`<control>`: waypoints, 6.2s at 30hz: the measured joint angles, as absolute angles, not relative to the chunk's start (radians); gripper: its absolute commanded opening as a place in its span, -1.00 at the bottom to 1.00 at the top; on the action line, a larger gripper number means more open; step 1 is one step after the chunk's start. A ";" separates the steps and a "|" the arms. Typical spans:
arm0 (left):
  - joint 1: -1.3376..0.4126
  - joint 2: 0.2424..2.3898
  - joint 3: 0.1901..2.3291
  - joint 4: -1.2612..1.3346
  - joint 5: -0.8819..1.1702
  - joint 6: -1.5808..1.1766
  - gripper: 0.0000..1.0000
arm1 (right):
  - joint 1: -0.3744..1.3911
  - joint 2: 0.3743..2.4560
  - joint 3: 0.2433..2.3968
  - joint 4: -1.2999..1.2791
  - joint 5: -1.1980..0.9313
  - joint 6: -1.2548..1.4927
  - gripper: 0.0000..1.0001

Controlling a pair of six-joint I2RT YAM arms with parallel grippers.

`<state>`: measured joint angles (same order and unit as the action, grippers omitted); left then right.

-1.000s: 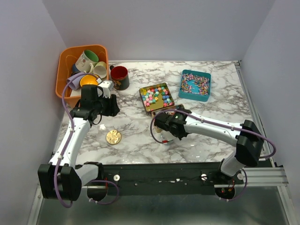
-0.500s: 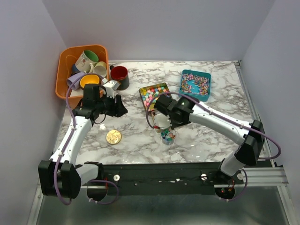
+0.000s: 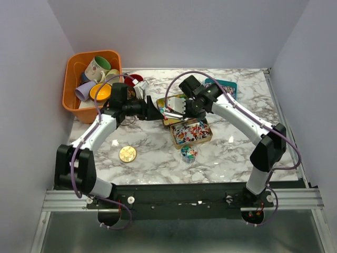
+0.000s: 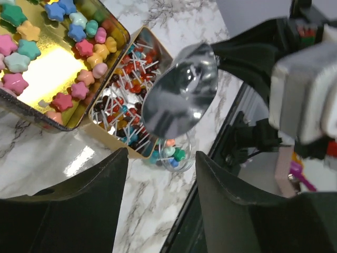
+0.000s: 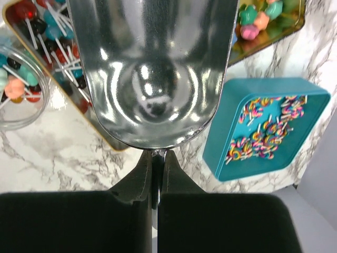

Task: Pack the candies
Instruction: Adjust the spatula, then scoop the fake candies from the storage box.

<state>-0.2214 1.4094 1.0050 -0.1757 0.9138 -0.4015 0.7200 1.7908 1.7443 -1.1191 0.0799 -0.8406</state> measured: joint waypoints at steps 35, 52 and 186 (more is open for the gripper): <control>-0.221 1.805 1.174 0.185 1.127 -0.776 -1.00 | 0.439 1.645 1.644 -0.867 -0.429 -0.789 0.32; -0.245 1.819 1.173 0.202 1.137 -0.792 -1.00 | 0.446 1.703 1.634 -0.888 -0.600 -0.927 -0.07; -0.080 1.688 1.039 -0.075 0.930 -0.463 0.39 | 0.229 2.095 1.808 -0.866 0.194 -1.861 -0.99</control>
